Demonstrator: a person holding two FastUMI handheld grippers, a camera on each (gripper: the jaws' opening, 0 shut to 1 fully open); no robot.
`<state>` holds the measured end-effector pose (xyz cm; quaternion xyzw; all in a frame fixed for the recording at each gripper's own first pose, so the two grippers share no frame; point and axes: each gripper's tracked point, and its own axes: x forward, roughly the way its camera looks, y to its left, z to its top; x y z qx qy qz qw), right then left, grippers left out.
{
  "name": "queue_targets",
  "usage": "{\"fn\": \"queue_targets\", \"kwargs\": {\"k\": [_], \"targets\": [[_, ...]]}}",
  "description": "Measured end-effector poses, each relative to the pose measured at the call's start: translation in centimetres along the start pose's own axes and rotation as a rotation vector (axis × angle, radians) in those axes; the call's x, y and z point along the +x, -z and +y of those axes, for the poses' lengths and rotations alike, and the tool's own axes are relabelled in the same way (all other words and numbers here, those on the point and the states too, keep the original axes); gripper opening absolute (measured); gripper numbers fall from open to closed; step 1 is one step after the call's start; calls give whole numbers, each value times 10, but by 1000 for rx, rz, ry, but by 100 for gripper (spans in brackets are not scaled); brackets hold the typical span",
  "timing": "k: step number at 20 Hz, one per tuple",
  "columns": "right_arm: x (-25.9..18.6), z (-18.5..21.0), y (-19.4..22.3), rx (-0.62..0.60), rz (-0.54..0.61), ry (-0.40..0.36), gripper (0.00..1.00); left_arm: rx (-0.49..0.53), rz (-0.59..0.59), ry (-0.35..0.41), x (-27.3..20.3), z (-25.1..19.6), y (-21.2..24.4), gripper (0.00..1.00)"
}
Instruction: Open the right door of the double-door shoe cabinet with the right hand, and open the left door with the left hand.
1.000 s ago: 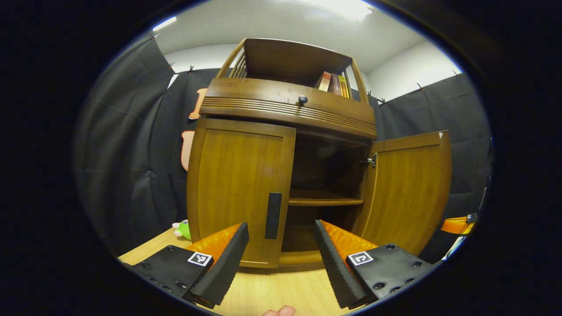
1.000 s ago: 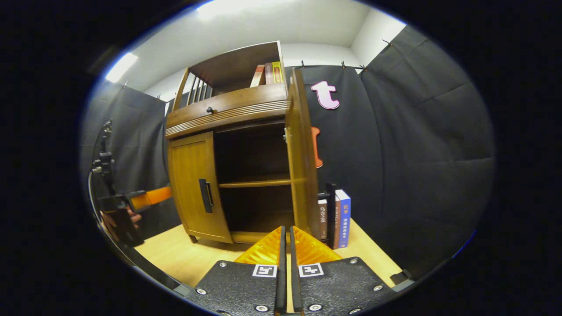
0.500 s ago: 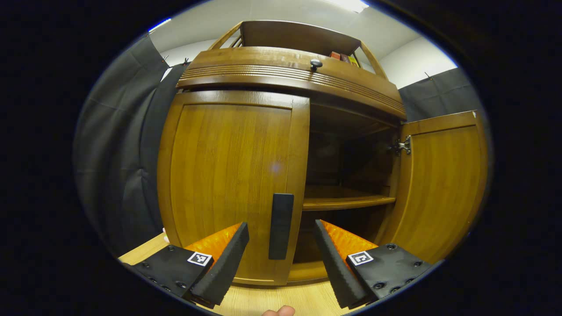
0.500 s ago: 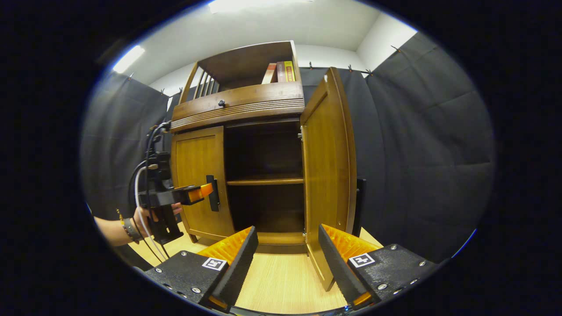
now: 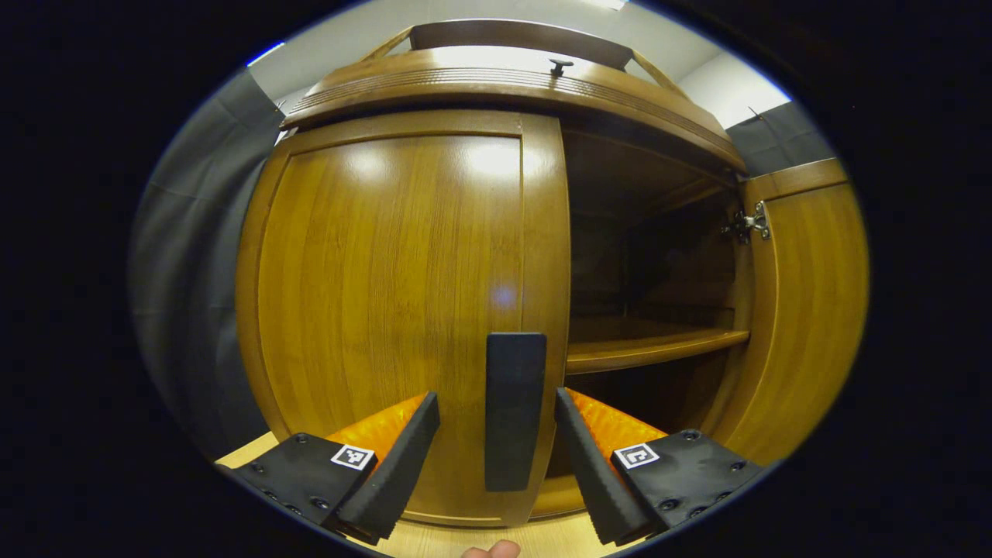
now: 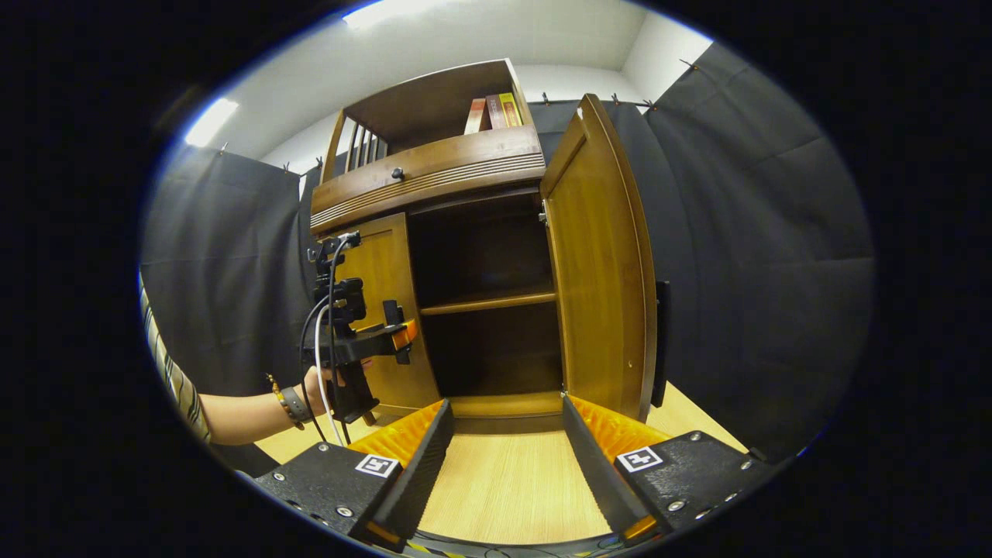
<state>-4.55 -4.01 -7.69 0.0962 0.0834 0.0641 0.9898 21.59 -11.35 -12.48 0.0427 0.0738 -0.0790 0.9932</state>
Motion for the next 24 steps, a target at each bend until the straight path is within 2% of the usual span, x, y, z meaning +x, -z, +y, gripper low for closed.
{"fn": "queue_targets", "kwargs": {"k": [7, 10, 14, 15, 16, 17, 18, 20, 21, 22, 24], "targets": [[14, -9, -2, -1, 1, 1, 87, -13, -7, 6, 3, 5, 3, 97], [16, -7, 0, -6, 4, -1, 87, -2, -3, 7, 3, 4, 3, 92], [17, -5, 2, 3, 3, 1, 87, -19, -9, 33, 4, -3, 3, 80], [16, -5, 2, 4, 3, 2, 87, -22, -10, 37, 4, -7, 3, 71], [16, -4, 1, 2, 3, 3, 98, -28, -11, 55, 2, -14, 3, 61], [14, -4, 2, -1, 4, 5, 87, -21, -14, 40, -1, -14, 1, 52], [14, -4, 3, -2, 6, 8, 87, -24, -10, 36, 4, -15, 2, 42], [10, -4, 3, 0, 5, 11, 87, -58, 6, 31, 5, -14, 3, 37], [8, -3, 2, 3, 3, 10, 98, -53, 12, 29, 2, -14, 4, 33], [7, -1, 2, 5, 2, 10, 87, -32, 21, 25, 3, -12, 6, 30], [3, 0, 0, 5, -2, 14, 87, -26, 23, 18, 4, -12, 4, 30]]}}
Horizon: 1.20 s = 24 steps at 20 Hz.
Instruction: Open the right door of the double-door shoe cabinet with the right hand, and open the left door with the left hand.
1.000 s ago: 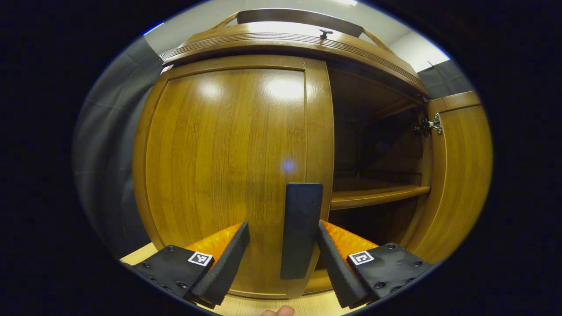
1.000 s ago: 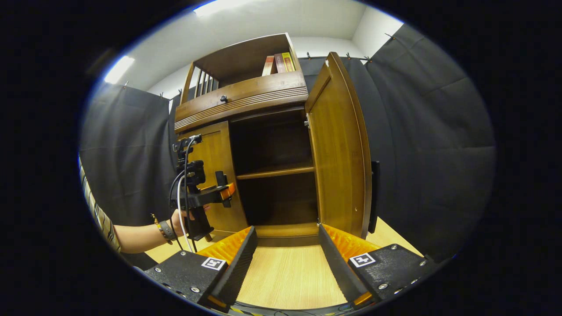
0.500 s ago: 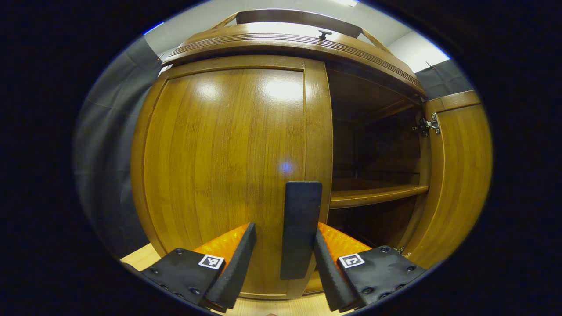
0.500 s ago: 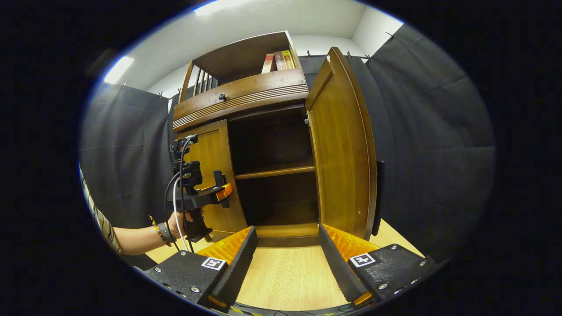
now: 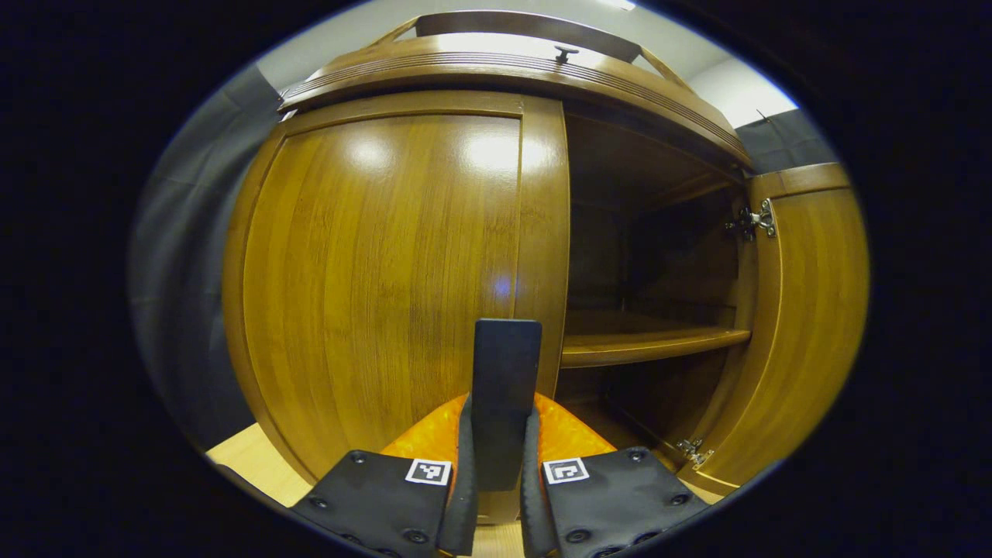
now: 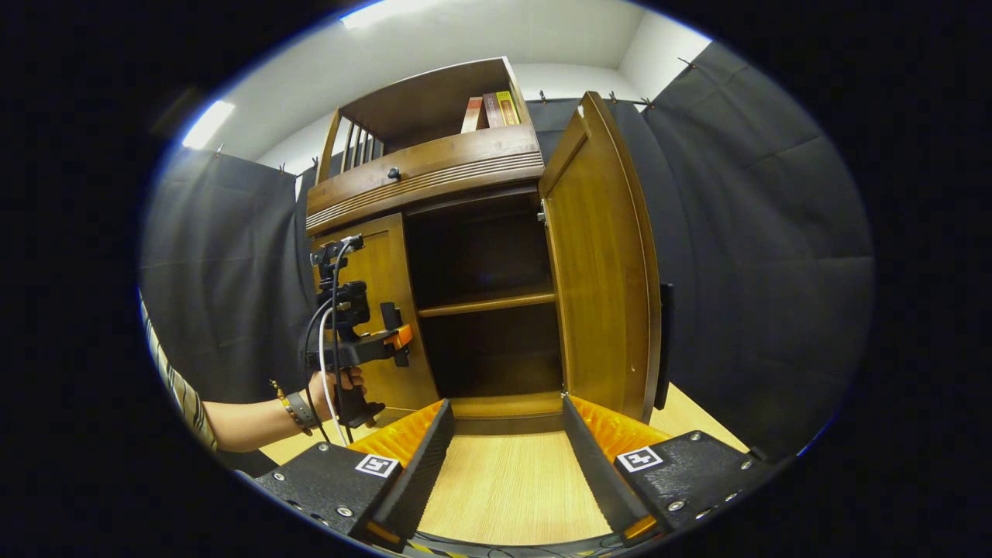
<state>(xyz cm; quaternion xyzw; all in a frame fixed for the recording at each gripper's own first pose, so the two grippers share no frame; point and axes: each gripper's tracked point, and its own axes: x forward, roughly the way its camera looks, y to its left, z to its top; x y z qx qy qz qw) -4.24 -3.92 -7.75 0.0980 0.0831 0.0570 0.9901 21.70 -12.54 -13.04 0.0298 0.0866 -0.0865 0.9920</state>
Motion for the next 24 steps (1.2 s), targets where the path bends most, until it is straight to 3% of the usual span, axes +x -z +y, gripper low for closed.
{"fn": "queue_targets", "kwargs": {"k": [1, 2, 3, 4, 6, 7, 8, 9, 18, 19, 24], "targets": [[-2, 1, 0, -1, -2, 3, 87, -12, 0, -1, -1, 0, -1, 30], [-3, 1, -2, -3, -6, 6, 98, -23, 0, 2, -1, 0, 0, 29], [-5, 1, -2, -4, -8, 9, 98, -30, 3, 6, -2, -1, 0, 29], [-7, 3, -3, -5, -10, 12, 87, -27, 7, 10, -5, -1, 0, 29], [-9, 3, -5, -7, -16, 19, 87, -13, 21, 9, -19, 1, 0, 29], [-11, 4, -5, -6, -16, 20, 98, -9, 24, 3, -31, 3, 0, 29], [-10, 4, -5, -5, -17, 20, 98, -9, 27, -3, -40, 5, 0, 29], [-10, 5, -4, -4, -15, 21, 87, -6, 29, -12, -52, 7, -1, 29], [6, 32, -3, -20, -9, -53, 87, -32, 35, -73, -140, 48, -5, 29], [8, 33, -1, -23, -8, -64, 98, -31, 32, -89, -151, 55, -9, 29], [24, 53, 4, -24, 5, -112, 98, -31, 49, -170, -198, 98, -15, 27]]}}
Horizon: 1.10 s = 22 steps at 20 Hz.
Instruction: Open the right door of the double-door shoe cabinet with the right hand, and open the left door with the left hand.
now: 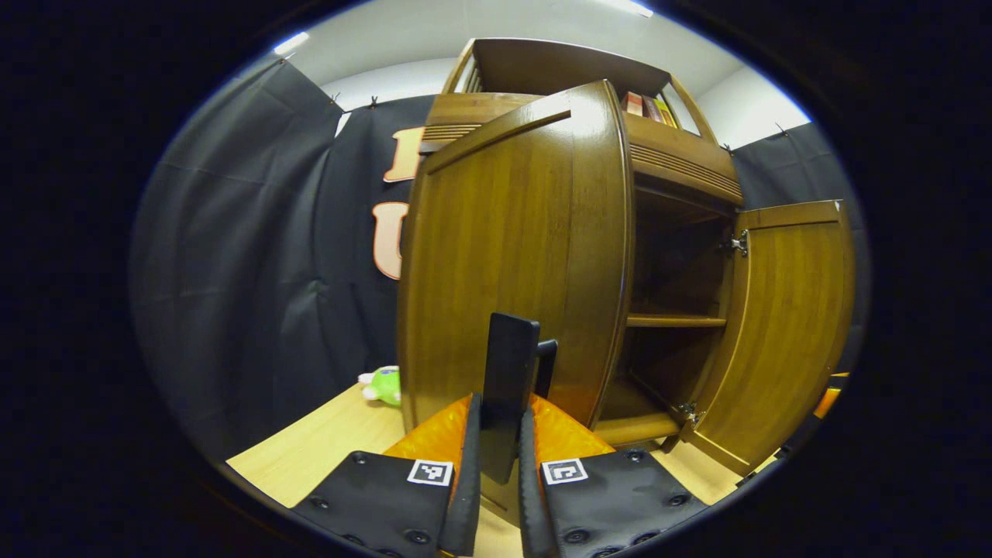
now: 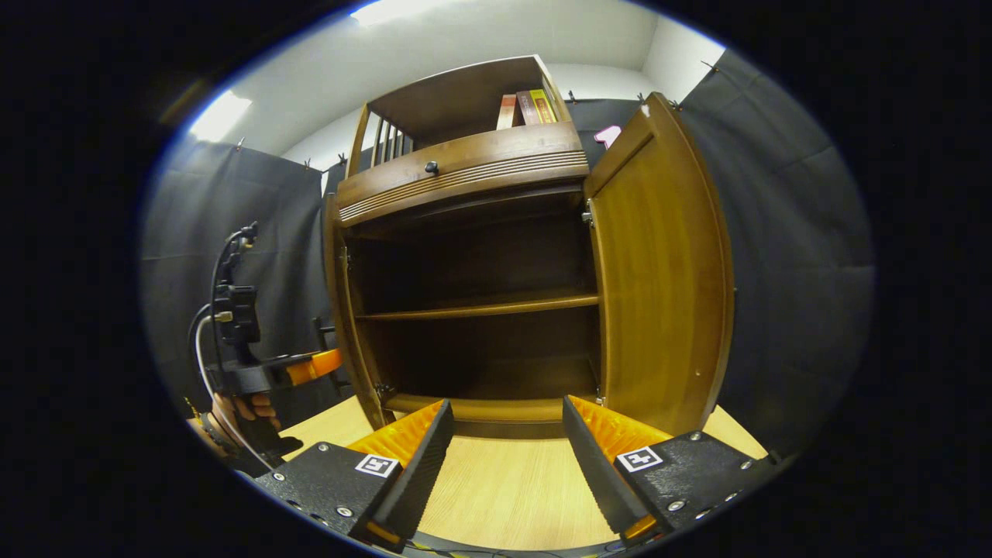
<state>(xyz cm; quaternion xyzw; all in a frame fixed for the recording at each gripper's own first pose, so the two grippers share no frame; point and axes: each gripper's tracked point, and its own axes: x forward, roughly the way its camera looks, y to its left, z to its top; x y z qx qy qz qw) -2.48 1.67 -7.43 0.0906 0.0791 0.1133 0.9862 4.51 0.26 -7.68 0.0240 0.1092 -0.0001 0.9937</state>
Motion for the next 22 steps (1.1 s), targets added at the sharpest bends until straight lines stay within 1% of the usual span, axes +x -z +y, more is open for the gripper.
{"fn": "queue_targets", "kwargs": {"k": [2, 3, 5, 6, 7, 9, 10, 12, 13, 14, 15, 16, 17, 22], "targets": [[5, 7, 3, -2, 9, -20, 98, -12, 0, -31, -13, 27, -2, 28], [7, 11, 5, -6, 12, -28, 98, -16, -4, -40, -17, 38, -3, 23], [11, 19, 7, -15, 19, -45, 98, -9, -28, -56, -23, 56, -5, 19], [13, 23, 8, -18, 22, -52, 87, 4, -31, -71, -25, 65, -5, 19], [16, 27, 10, -20, 26, -57, 87, 14, -35, -86, -28, 76, -7, 15], [19, 32, 11, -27, 30, -62, 87, -5, -40, -91, -32, 96, -11, 14], [21, 34, 11, -34, 31, -61, 87, -18, -39, -79, -33, 102, -13, 14], [22, 37, 10, -41, 33, -56, 87, -32, -44, -36, -35, 112, -12, 7], [23, 38, 9, -42, 31, -54, 87, -35, -48, -12, -36, 116, -13, 7], [23, 38, 8, -43, 31, -51, 87, -36, -50, 13, -36, 122, -13, 7], [23, 38, 8, -45, 31, -45, 87, -42, -54, 33, -36, 128, -13, 12], [23, 38, 9, -46, 33, -40, 87, -50, -57, 51, -33, 133, -15, 12], [24, 39, 9, -47, 35, -37, 98, -59, -58, 71, -31, 138, -16, 12], [26, 46, 8, -52, 38, -34, 98, -66, -53, 167, -27, 162, -18, 11]]}}
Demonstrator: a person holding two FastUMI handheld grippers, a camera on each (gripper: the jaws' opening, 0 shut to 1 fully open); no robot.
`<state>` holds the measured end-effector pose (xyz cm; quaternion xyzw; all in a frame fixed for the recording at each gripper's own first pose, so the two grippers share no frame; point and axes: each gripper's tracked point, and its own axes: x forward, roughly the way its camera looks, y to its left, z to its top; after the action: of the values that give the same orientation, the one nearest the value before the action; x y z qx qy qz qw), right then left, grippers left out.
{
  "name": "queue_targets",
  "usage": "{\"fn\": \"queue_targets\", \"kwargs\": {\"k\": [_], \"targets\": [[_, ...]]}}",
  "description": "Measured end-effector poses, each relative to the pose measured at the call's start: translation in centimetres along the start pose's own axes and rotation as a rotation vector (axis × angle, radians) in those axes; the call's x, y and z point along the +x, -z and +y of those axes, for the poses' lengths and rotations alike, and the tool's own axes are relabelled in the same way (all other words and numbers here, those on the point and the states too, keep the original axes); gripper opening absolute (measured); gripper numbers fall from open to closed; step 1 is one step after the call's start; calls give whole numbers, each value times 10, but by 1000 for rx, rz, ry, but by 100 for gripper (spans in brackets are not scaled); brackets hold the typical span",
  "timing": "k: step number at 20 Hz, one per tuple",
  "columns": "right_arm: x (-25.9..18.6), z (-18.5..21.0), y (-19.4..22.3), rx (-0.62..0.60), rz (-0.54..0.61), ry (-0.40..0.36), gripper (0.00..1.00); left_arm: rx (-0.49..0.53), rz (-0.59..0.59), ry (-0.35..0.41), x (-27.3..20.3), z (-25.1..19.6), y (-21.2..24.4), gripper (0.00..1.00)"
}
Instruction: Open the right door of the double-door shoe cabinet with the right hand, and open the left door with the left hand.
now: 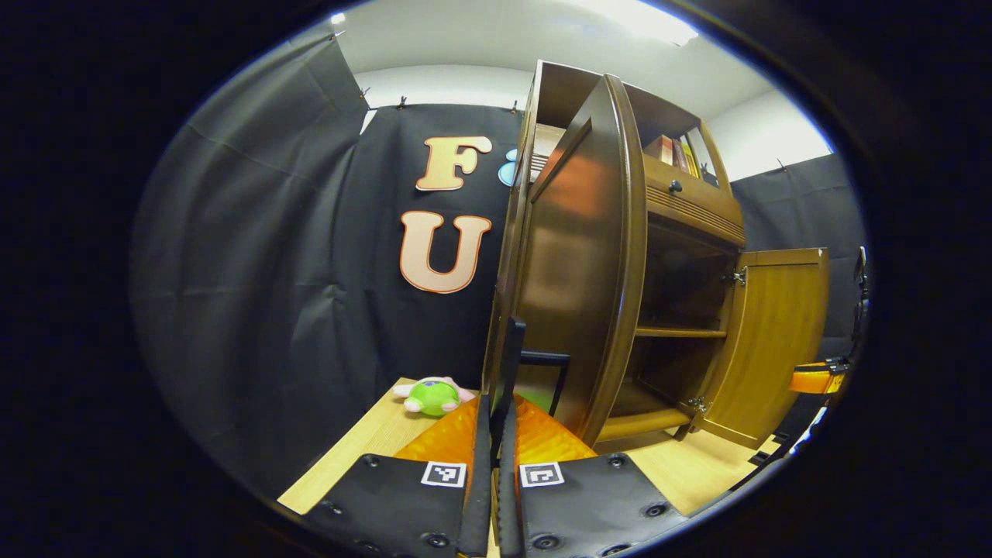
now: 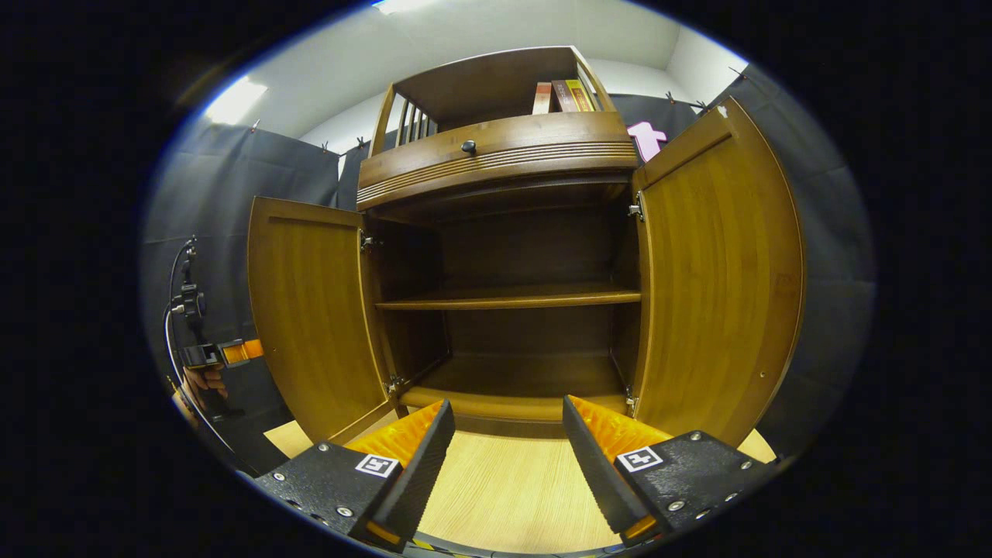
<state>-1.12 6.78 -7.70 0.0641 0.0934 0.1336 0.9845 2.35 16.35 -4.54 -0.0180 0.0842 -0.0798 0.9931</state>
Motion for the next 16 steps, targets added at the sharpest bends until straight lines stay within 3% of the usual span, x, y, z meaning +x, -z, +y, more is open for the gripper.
{"fn": "queue_targets", "kwargs": {"k": [1, 7, 8, 12, 16], "targets": [[0, 2, 0, 0, -1, 0, 98, -15, 2, 16, 0, 6, -1, 14], [2, 11, 0, 1, 1, -19, 98, -31, 14, 103, 2, 23, -4, 11], [2, 11, 1, 0, 2, -20, 87, -41, 21, 108, 1, 22, -2, 12], [-2, 5, 6, -1, 12, -13, 87, 4, 33, 79, -15, 26, -3, 13], [0, -5, 9, -8, 10, 16, 87, 36, 3, 0, -50, 21, -25, 12]]}}
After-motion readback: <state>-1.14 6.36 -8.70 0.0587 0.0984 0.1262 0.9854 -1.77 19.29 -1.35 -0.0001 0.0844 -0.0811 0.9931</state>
